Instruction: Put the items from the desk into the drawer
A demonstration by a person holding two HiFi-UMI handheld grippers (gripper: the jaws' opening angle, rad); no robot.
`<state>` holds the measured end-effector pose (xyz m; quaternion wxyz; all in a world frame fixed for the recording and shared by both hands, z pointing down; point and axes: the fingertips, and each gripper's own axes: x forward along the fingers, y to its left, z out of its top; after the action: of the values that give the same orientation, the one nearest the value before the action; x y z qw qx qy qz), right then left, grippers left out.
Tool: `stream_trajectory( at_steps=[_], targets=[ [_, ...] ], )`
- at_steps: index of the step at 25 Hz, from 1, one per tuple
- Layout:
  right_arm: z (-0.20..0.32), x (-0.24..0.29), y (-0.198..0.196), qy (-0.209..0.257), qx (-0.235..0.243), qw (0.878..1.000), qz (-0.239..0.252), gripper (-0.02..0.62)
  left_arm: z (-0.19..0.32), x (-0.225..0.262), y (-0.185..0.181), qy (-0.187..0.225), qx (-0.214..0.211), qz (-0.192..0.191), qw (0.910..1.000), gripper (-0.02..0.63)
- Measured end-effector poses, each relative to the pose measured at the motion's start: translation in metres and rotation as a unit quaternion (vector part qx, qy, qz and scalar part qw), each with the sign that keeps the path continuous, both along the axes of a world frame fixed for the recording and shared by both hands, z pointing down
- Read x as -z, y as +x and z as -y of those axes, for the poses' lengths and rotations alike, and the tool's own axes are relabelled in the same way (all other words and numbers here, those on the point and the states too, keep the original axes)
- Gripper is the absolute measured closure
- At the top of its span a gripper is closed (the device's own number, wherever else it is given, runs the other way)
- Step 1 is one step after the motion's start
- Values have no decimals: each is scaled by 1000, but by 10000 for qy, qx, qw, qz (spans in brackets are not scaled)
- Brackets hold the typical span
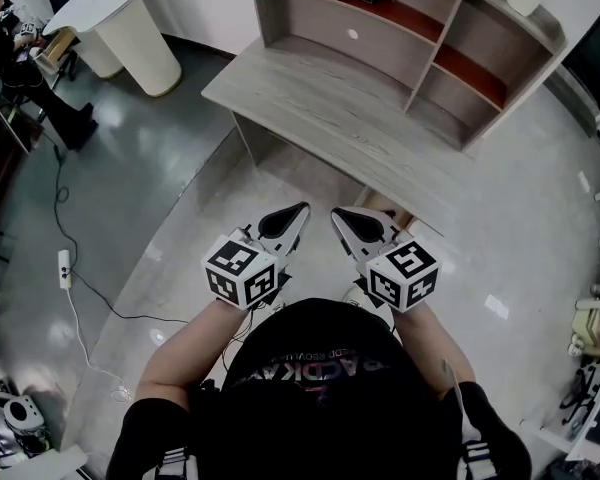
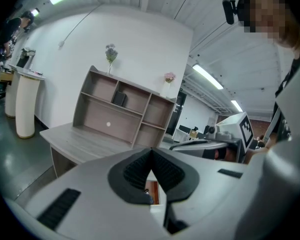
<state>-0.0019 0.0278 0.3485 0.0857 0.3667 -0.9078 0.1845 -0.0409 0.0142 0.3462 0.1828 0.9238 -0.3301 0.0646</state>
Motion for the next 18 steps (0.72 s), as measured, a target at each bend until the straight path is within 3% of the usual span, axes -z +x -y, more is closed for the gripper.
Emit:
stream_trajectory(
  at_steps=[18],
  targets=[
    [8, -9, -5, -169, 140, 9998, -12, 578, 11, -4, -2, -170, 97, 0, 9998, 601]
  ],
)
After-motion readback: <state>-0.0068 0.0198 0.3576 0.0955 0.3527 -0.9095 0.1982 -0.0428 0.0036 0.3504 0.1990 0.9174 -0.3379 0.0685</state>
